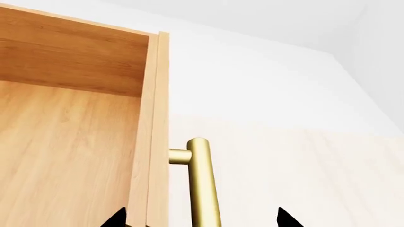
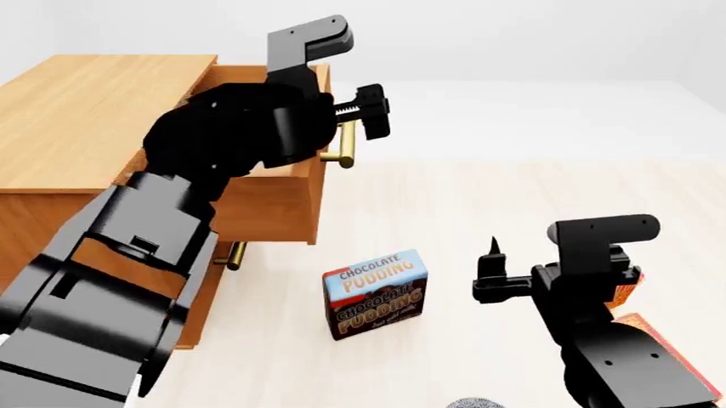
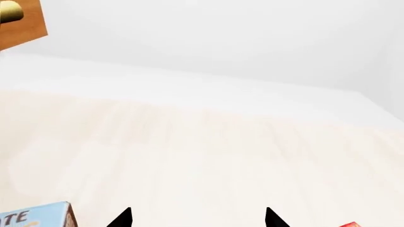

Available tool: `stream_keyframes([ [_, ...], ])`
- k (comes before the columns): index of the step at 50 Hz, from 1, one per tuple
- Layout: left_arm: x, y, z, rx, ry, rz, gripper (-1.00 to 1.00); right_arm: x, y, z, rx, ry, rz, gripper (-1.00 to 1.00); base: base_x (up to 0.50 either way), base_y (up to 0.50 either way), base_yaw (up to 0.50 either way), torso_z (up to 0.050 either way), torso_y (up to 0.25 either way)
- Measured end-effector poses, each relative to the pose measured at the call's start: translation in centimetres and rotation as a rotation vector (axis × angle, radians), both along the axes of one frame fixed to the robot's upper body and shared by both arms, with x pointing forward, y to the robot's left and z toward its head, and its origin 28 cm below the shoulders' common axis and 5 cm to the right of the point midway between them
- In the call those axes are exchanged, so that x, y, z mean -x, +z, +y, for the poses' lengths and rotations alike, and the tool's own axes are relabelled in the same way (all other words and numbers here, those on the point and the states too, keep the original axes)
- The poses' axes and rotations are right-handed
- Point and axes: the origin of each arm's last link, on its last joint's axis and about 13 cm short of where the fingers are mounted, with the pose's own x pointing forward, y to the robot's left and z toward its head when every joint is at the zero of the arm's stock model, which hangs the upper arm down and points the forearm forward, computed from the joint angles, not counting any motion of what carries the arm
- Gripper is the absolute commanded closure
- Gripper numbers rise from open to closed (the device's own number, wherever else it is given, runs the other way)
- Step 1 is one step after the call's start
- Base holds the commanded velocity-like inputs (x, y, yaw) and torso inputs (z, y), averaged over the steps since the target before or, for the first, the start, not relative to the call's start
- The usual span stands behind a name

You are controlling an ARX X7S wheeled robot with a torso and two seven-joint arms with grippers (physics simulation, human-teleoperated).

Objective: Put the bowl in the top drawer of the cabinet.

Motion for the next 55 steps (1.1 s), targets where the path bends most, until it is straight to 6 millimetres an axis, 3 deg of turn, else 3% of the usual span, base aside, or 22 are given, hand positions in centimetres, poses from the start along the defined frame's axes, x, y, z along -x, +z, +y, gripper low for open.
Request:
stream_keyframes([
  [29, 1.5, -0.1, -2.0, -0.016, -0.006, -0.011, -1.00, 1.2, -1.8, -0.9, -0.015, -0.029, 0.052, -1.00, 0.00, 0.00, 0.00, 0.000, 0.002],
  [55, 1.6, -0.1, -3.4, -0.029, -0.009, -0.007, -1.00, 1.7, -3.8, -1.5, -0.028, -0.039, 0.104, -1.00, 0.00, 0.00, 0.00, 0.000, 0.002],
])
